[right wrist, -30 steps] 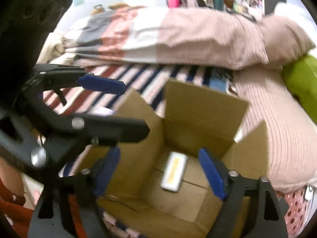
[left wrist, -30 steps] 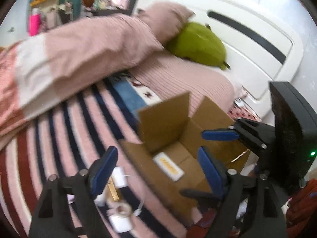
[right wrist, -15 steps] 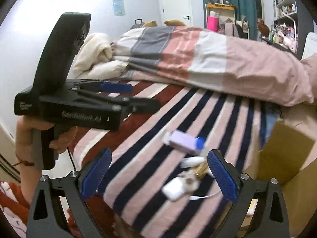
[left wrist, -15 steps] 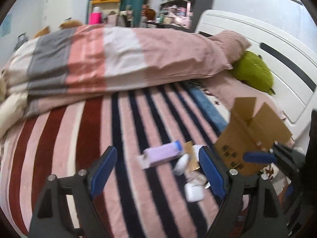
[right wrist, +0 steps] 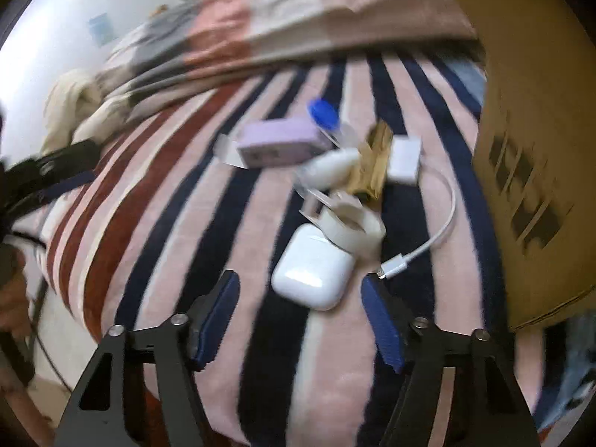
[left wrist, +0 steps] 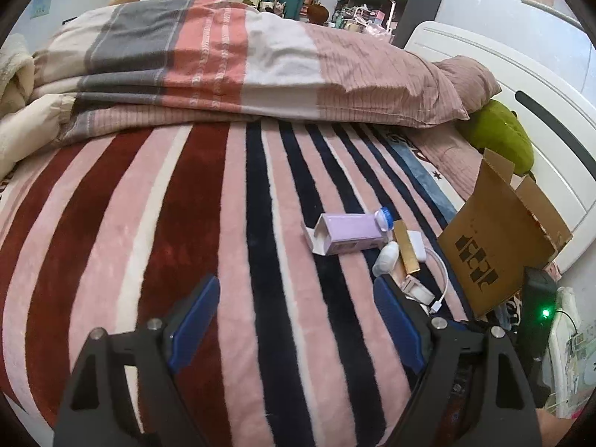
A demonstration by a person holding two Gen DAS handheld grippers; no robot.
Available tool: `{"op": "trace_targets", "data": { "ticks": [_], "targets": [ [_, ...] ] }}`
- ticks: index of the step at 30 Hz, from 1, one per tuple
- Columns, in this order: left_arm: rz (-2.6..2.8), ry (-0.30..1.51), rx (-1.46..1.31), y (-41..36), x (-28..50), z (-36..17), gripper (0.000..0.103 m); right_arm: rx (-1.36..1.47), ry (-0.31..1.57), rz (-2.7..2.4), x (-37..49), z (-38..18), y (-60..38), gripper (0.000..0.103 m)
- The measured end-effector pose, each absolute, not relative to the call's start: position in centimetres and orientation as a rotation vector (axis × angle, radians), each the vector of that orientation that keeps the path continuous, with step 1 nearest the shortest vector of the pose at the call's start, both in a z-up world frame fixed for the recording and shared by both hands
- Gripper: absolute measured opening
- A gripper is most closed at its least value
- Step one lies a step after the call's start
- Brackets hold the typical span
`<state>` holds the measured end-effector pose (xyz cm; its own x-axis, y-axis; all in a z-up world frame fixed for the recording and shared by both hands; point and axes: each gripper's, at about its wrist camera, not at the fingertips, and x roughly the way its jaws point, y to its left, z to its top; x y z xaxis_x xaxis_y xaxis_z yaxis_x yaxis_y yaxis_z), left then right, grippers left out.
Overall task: Organize rigid objects
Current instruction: 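Grasp the white earbud case with the right gripper, then lower the earbud case into the box beside the soap and release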
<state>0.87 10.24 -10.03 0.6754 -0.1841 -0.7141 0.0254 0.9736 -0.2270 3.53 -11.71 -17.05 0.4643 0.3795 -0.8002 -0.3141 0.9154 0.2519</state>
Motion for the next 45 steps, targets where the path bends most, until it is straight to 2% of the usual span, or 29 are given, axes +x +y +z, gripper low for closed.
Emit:
{"op": "trace_targets", "data": {
  "ticks": [4,7,14,22,23,25,29,31,32,38,45],
  "targets": [
    [-0.117,0.826,-0.203,10.3,0.9,-10.1,0.082,0.002,0.971,0.405,4.2,-17.4,-10.4,0.056],
    [-0.116,0.828,-0.196,10.2,0.8,-10.2,0.082,-0.035,0.963,0.337,4.6,-17.6,-10.1,0.039],
    [-0.157,0.842,-0.199,9.5,1.1,-9.8,0.082,-0.108,0.903,0.524,3.5,-16.8,-8.7,0.039],
    [-0.378,0.811,-0.255,6.5,2.1,-6.8,0.081,-0.142,0.782,0.784,2.5,-10.3,-7.9,0.039],
    [-0.401,0.807,-0.255,6.0,2.3,-6.2,0.08,-0.149,0.764,0.8,2.4,-9.4,-8.0,0.039],
    [-0.46,0.802,-0.254,4.5,2.9,-4.9,0.068,-0.146,0.723,0.842,2.3,-7.1,-8.8,0.039],
    [-0.559,0.795,-0.23,1.3,4.3,-2.5,0.052,-0.16,0.643,0.858,2.4,-3.7,-10.7,0.039],
    [-0.624,0.794,-0.225,-0.7,5.3,-1.1,0.039,-0.167,0.608,0.845,2.6,-2.3,-12.4,0.039],
    [-0.647,0.796,-0.216,-1.6,5.7,-0.7,0.036,-0.167,0.598,0.838,2.7,-1.9,-13.1,0.039],
    [-0.748,0.867,-0.13,-9.5,10.1,1.0,0.036,-0.154,0.578,0.734,4.4,0.0,-18.9,0.039],
    [-0.806,1.012,-0.022,-17.8,14.8,-0.2,0.036,-0.123,0.728,0.568,8.1,0.2,-25.4,0.039]
  ]
}}
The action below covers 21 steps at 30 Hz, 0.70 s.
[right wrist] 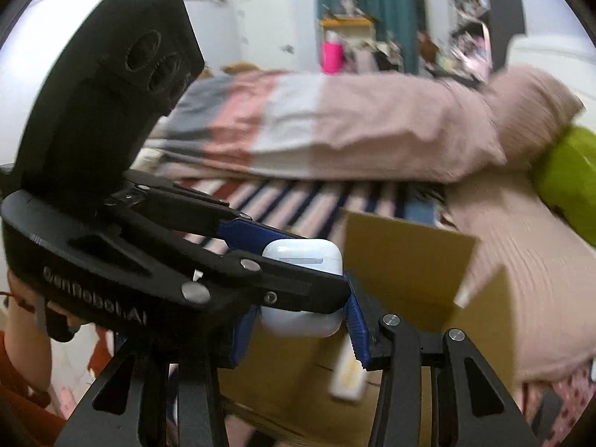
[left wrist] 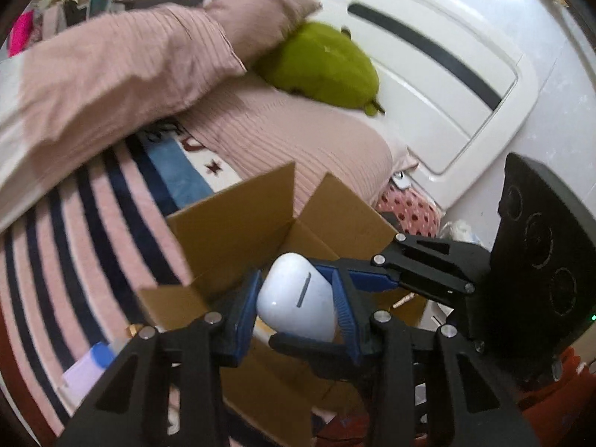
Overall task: Organize rigid objects
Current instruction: 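Lower the earbud case into the box beside the soap and release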
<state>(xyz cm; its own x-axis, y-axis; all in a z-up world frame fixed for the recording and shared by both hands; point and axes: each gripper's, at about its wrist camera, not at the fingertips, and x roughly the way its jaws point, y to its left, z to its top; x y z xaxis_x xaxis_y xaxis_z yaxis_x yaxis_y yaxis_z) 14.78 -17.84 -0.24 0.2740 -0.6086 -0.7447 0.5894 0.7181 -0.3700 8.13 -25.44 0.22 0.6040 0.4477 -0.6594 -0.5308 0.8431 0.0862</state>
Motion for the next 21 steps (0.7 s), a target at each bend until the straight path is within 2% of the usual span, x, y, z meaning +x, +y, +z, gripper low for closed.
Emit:
{"op": "trace_targets", "data": {
  "ticks": [6,8,10,12,15,17,21],
  "targets": [
    [-0.794,1.124,0.032,-21.4,16.6,-2.5,0.036,-0.145,0.891,0.505,10.8,-1.3,-28.4,0.039],
    [-0.781,1.135,0.054,-22.0,16.8,-2.8,0.04,-0.179,0.923,0.482,11.1,-1.9,-28.6,0.039],
    [-0.757,1.123,0.077,-22.2,16.7,-2.7,0.06,-0.212,0.955,0.437,11.4,-2.5,-28.7,0.039],
    [-0.744,1.096,0.086,-21.7,16.4,-2.2,0.067,-0.227,0.964,0.415,11.6,-2.8,-28.6,0.04],
    [-0.714,1.068,0.09,-20.5,16.0,-1.3,0.069,-0.242,0.955,0.408,11.3,-2.4,-28.3,0.044],
    [-0.689,1.048,0.082,-19.1,15.5,-0.6,0.069,-0.25,0.939,0.409,11.0,-2.0,-27.9,0.054],
    [-0.627,0.984,0.057,-14.8,14.1,1.4,0.069,-0.28,0.904,0.419,10.2,-1.1,-26.3,0.054]
  ]
}}
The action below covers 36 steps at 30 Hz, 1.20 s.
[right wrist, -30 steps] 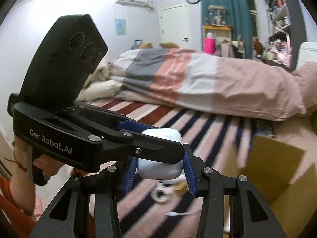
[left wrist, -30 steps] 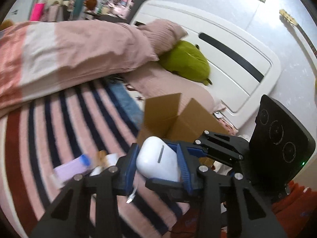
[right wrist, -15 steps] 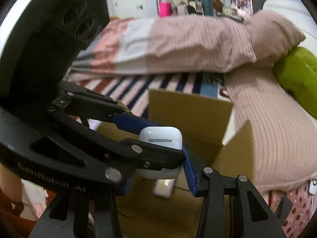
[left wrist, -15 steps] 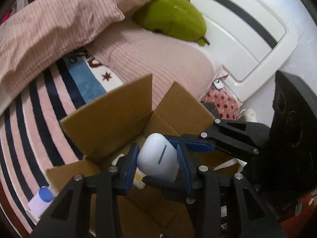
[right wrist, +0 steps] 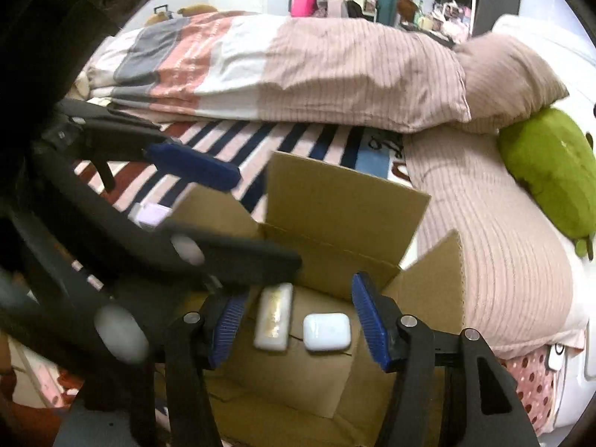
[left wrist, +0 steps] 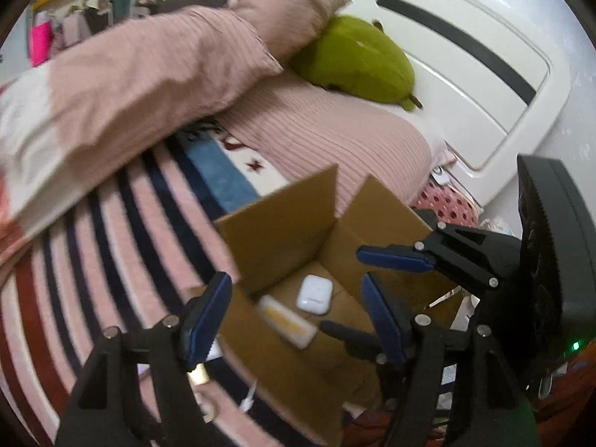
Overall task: Organize rigid objects
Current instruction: 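Lower the earbud case into the box beside the soap and release, then grasp the white dropper bottle with the right gripper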
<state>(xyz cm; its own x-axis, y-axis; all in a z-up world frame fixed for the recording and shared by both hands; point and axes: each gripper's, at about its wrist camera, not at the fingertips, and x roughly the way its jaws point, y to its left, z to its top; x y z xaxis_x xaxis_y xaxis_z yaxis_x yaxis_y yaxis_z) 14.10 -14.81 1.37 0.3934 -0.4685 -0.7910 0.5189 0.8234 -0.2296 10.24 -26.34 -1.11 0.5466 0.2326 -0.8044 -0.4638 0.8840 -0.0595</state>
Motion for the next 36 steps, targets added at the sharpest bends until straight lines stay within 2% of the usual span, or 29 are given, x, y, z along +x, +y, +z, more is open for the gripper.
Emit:
{"op": "trace_targets", "data": {
  "ticks": [9,11,13,19,30,32,36],
  "targets": [
    [-0.437,0.867,-0.019,-2.8,9.6,2.6,0.07,-0.249,0.809,0.649,7.1,1.2,-18.1,0.054],
    [-0.392,0.849,-0.043,-0.3,8.7,2.0,0.074,-0.241,0.808,0.7,6.7,0.8,-16.2,0.054],
    [-0.346,0.833,-0.075,2.2,7.8,0.9,0.078,-0.242,0.817,0.748,6.2,-0.1,-13.8,0.054],
    [-0.269,0.827,-0.125,6.9,5.9,-3.6,0.078,-0.247,0.912,0.813,6.1,-5.3,-8.9,0.054],
    [-0.253,0.852,-0.216,10.0,4.2,-8.5,0.078,-0.336,1.034,0.637,12.1,-15.0,-7.8,0.056],
    [-0.25,0.854,-0.221,10.2,4.2,-8.8,0.078,-0.353,1.034,0.624,12.8,-15.8,-7.7,0.062],
    [-0.246,0.856,-0.233,10.4,4.3,-8.9,0.078,-0.397,1.022,0.615,13.3,-16.2,-7.1,0.065]
  ]
}}
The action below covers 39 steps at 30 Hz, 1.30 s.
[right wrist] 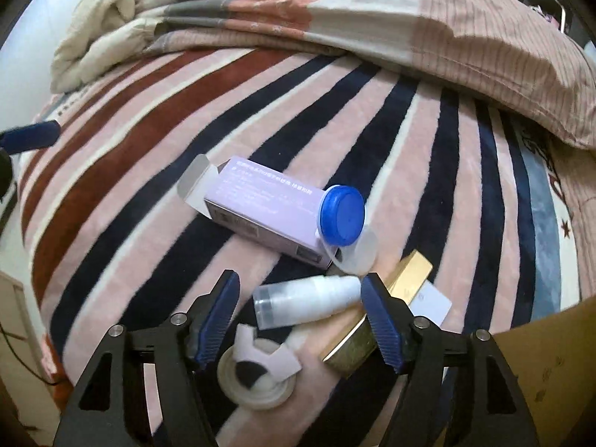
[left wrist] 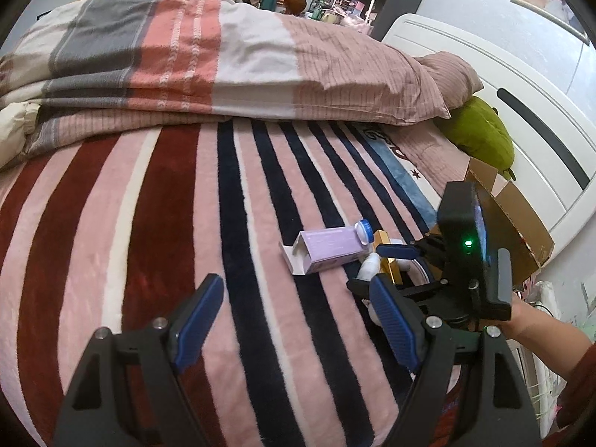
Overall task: Organize rigid objects
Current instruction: 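Grasp the white dropper bottle with the right gripper, then place the dropper bottle into the box and open the right gripper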
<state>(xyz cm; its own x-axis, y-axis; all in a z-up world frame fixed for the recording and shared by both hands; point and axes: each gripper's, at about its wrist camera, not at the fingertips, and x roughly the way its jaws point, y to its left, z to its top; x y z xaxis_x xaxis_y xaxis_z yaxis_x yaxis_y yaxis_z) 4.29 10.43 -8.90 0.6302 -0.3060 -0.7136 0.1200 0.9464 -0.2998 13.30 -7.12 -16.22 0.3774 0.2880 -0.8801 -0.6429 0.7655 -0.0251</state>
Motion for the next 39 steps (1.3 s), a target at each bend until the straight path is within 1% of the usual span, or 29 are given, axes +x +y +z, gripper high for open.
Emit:
{"op": "trace_targets", "data": {
  "ticks": [3,9,10,12,14,18,22,26,27,28,29,30,31,33,39],
  "targets": [
    [-0.248,0.853,-0.235,10.4,4.2,-8.8,0.078,-0.439,1.045,0.627,13.6,-16.6,-6.7,0.068],
    [-0.256,0.859,-0.236,10.6,4.0,-8.7,0.078,-0.477,1.098,0.604,14.1,-16.9,-6.3,0.068],
    [-0.26,0.863,-0.238,10.6,4.1,-8.8,0.078,-0.48,1.106,0.602,14.0,-16.9,-6.4,0.066],
    [-0.279,0.875,-0.243,10.5,4.1,-8.9,0.078,-0.491,1.119,0.605,13.5,-16.8,-6.4,0.059],
    [-0.297,0.883,-0.247,10.2,4.2,-8.9,0.078,-0.503,1.113,0.602,13.2,-16.6,-6.4,0.059],
    [-0.317,0.9,-0.239,9.4,4.3,-8.9,0.078,-0.516,1.045,0.62,12.1,-15.2,-6.3,0.059],
    [-0.373,0.908,-0.243,8.3,4.8,-8.1,0.078,-0.49,0.948,0.71,9.5,-11.4,-5.9,0.059],
    [-0.476,0.889,-0.254,6.3,5.4,-6.0,0.077,-0.478,0.838,0.793,6.9,-7.2,-5.5,0.059],
    [-0.507,0.882,-0.257,5.6,5.6,-5.3,0.069,-0.474,0.816,0.806,6.4,-6.3,-5.6,0.059],
    [-0.529,0.882,-0.259,5.1,5.8,-4.9,0.058,-0.47,0.787,0.817,5.9,-5.3,-5.8,0.058],
    [-0.552,0.885,-0.261,4.5,6.0,-4.4,0.051,-0.467,0.771,0.821,5.6,-4.6,-5.9,0.058],
    [-0.579,0.888,-0.257,3.5,6.3,-3.9,0.038,-0.462,0.753,0.824,5.3,-3.9,-6.2,0.058],
    [-0.599,0.886,-0.251,2.7,6.5,-3.4,0.029,-0.457,0.735,0.821,5.1,-3.2,-6.7,0.058],
    [-0.645,0.874,-0.231,1.0,6.9,-2.4,0.022,-0.447,0.703,0.81,5.0,-2.1,-7.8,0.058],
    [-0.707,0.869,-0.138,-5.2,8.8,-0.2,0.022,-0.418,0.661,0.744,5.5,0.2,-12.6,0.058]
  ]
}}
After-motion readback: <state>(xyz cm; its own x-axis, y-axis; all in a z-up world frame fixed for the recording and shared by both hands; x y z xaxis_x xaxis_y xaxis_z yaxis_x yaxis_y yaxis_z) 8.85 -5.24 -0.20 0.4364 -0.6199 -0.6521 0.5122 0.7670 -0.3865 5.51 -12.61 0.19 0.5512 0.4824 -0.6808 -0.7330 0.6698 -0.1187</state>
